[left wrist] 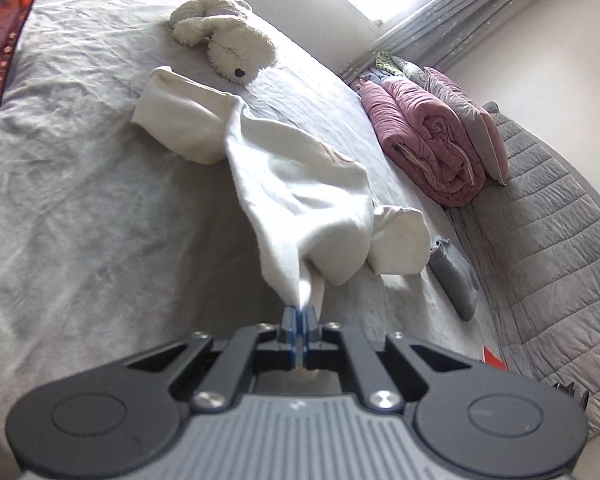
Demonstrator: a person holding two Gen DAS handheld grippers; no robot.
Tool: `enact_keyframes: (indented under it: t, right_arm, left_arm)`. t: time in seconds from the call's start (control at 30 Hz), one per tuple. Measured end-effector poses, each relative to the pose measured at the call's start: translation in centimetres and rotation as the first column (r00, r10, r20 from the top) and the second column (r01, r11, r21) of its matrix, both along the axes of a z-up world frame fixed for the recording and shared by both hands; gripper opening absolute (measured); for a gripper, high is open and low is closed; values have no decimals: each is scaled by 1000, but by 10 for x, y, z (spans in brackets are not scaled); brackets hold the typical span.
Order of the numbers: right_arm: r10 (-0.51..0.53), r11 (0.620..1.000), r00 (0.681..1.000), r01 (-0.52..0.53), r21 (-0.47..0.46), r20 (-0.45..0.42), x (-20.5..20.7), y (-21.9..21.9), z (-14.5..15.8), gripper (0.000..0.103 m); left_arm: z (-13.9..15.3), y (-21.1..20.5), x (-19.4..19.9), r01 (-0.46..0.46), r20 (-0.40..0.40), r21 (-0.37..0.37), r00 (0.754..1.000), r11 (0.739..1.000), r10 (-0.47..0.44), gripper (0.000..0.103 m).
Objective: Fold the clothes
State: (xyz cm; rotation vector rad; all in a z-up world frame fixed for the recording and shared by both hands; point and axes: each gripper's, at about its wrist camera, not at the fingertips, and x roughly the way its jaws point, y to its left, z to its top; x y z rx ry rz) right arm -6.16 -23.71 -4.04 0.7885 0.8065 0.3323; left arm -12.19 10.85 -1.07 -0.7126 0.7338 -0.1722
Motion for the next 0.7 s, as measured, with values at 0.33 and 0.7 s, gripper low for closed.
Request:
enact_keyframes:
  t: [0.33,0.7]
  right_arm:
    - [-4,1000,1000,4,-31,10,-13,7,-9,59]
    - [-5,999,1000,6,-34,18,23,12,-14,59]
  left_arm:
    - [7,26,-56,-78,47,-9,996,997,78,2]
    - [-18,36,-44,-79,15,89,997,993,78,7]
